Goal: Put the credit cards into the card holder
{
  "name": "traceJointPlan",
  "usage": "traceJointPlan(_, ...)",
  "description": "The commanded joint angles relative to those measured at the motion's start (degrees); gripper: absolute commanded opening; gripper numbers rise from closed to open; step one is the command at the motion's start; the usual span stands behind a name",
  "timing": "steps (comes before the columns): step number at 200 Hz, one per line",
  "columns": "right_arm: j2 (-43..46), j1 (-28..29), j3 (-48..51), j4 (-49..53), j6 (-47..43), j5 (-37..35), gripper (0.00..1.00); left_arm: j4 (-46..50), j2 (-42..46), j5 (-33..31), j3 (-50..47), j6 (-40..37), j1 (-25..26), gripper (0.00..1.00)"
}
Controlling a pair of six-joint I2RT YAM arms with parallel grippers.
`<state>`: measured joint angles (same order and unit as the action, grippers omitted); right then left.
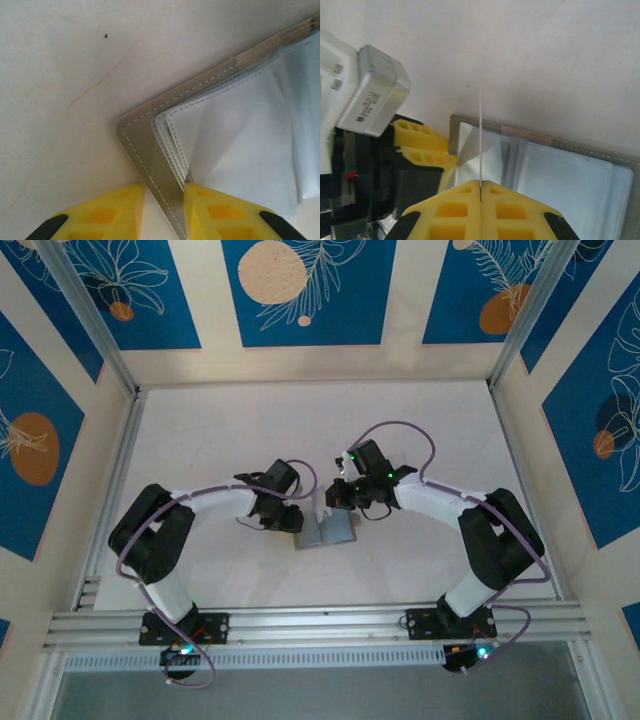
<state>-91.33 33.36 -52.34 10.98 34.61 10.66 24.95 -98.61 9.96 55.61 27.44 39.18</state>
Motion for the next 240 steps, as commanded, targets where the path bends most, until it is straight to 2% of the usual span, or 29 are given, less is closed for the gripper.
traceJointPlan(1,1.21,-0.22,3.22,-4.81,1.79,-0.85,0.00,1.68,-1.47,-2.37,-0.77,-1.34,0.97,0.27)
traceJointPlan(79,2.27,-2.83,10.65,-14.54,6.76,2.89,0.00,1.77,-3.70,-3.45,-0.86,-1.07,1.60,0.26)
traceJointPlan(129,8.27,-5.15,13.99,-17.16,9.57,3.54,0.00,1.34,-4.48,-3.14,-1.03,-0.81,1.77,0.25)
traceJointPlan(240,1.97,-3.12,14.63,-24.53,11.40,5.39,0.00,0.74,-5.19,-2.31,-1.22,-0.55,1.95,0.25)
